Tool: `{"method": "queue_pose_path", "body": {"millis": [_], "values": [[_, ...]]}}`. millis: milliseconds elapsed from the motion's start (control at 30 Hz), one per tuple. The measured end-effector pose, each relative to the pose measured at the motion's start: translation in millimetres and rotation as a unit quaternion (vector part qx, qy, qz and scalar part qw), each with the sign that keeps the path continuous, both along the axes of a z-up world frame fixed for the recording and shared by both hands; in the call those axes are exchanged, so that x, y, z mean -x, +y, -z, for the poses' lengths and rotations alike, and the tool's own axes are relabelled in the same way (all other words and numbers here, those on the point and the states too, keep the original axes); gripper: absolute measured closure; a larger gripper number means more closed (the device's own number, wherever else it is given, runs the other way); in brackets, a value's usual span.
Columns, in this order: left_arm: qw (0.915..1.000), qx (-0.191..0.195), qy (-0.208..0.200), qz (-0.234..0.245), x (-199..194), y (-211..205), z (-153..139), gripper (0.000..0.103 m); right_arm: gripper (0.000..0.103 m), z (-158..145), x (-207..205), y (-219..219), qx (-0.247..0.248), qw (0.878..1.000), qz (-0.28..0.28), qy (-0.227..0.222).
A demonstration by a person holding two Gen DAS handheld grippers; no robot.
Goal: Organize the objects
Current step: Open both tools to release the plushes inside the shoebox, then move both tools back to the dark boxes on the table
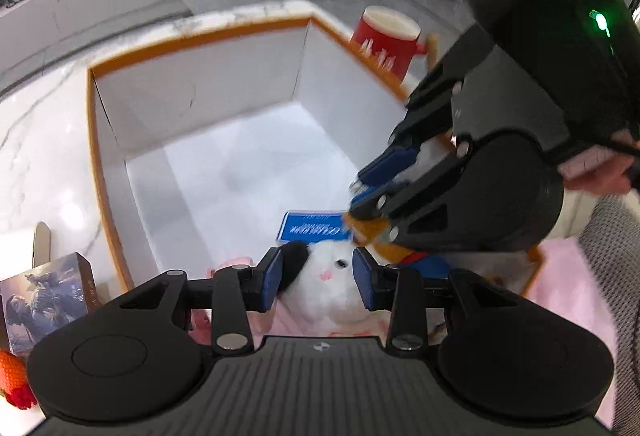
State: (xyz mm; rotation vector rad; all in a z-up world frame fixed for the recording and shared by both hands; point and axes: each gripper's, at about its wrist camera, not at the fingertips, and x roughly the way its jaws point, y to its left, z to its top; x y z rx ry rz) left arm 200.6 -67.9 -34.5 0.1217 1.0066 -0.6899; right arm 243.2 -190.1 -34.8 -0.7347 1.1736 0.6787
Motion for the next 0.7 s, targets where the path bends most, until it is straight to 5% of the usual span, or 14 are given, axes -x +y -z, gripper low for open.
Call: {"method": "queue_pose_path", "body": {"millis": [200,333,600,700], "values": [[0.9969,0.048,-0.060,-0.019,33.1,34.6,-43.7,0.058,0.063,-38.9,35.1,3.1,-0.045,0.998,0.010,-0.050],[0.9942,0.061,-0.073,-0.051,46.6,75.2,-63.6,0.058,0.061,-60.9,47.7,6.2,-0.103,0.992,0.020,-0.067],[0.9884,0.006,-0.087,-0.125,62.5,154.5,-74.8,0.058,0.053,-87.5,89.4,50.4,-0.212,0.972,-0.071,-0.079],[0.9862,-0.005,-0.079,-0.146,62.9,177.0,-65.7,0.058,0.053,-82.5,95.2,80.3,-0.196,0.973,-0.093,-0.084]]}}
